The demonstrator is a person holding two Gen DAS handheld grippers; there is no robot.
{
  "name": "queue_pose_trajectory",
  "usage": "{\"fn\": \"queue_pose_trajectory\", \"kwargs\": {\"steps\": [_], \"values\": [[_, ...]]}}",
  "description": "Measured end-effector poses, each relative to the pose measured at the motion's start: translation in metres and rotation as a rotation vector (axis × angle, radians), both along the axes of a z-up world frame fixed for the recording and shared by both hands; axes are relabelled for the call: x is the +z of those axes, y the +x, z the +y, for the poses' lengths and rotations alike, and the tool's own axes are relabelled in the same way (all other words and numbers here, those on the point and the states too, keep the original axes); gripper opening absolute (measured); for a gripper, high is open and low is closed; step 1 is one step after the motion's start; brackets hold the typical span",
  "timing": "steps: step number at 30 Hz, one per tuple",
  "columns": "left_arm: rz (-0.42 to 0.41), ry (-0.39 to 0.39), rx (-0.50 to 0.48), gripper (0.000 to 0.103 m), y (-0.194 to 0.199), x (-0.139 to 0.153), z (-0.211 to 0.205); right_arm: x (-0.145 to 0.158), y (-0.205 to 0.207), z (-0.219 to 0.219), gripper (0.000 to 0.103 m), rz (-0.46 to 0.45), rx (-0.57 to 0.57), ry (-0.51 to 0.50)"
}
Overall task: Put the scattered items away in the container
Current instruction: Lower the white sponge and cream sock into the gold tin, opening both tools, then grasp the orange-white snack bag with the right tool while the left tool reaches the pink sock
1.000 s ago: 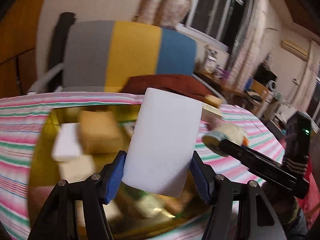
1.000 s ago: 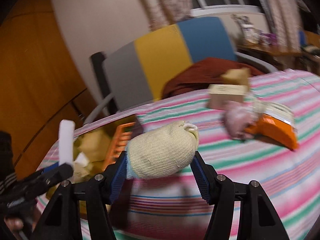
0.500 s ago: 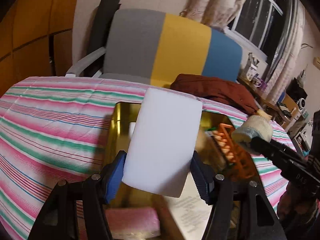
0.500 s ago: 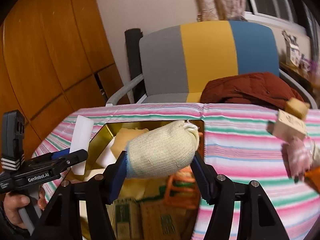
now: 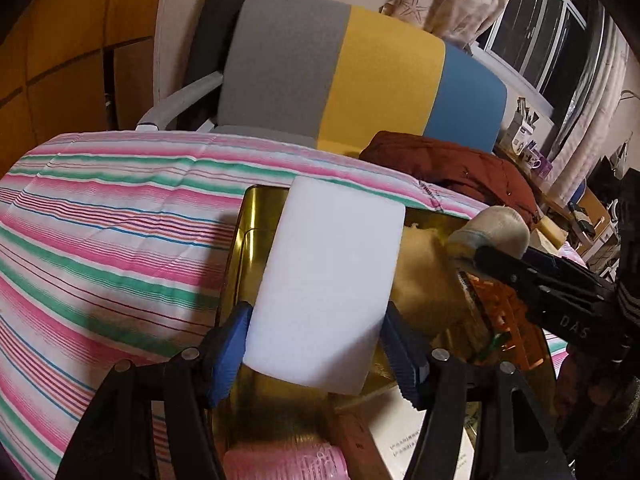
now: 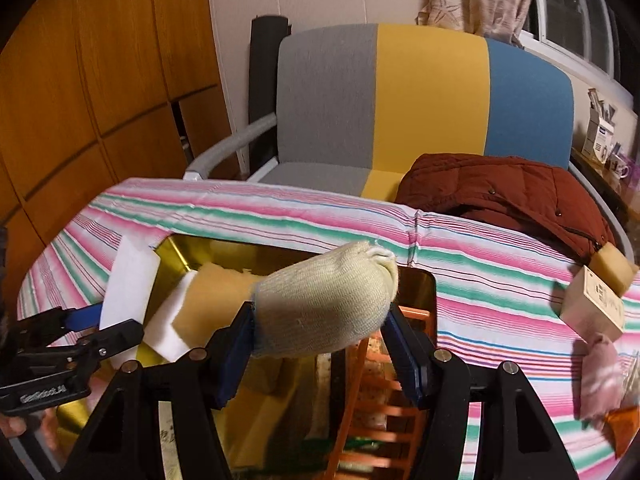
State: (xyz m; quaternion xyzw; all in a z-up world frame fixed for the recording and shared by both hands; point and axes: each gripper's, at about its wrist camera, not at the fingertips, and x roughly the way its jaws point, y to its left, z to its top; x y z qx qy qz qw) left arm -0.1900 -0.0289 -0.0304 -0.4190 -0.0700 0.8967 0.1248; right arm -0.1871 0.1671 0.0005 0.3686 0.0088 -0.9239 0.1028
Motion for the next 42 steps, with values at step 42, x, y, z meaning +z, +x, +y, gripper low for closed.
{"fn": "queue_pose_trajectory", "kwargs": {"steps": [42], "values": [[0.129,-0.043,0.033,0.075,0.057,0.004,0.014,-0.010,0.108,0.167,0.072,0.059,-0.315,-0.210]]}}
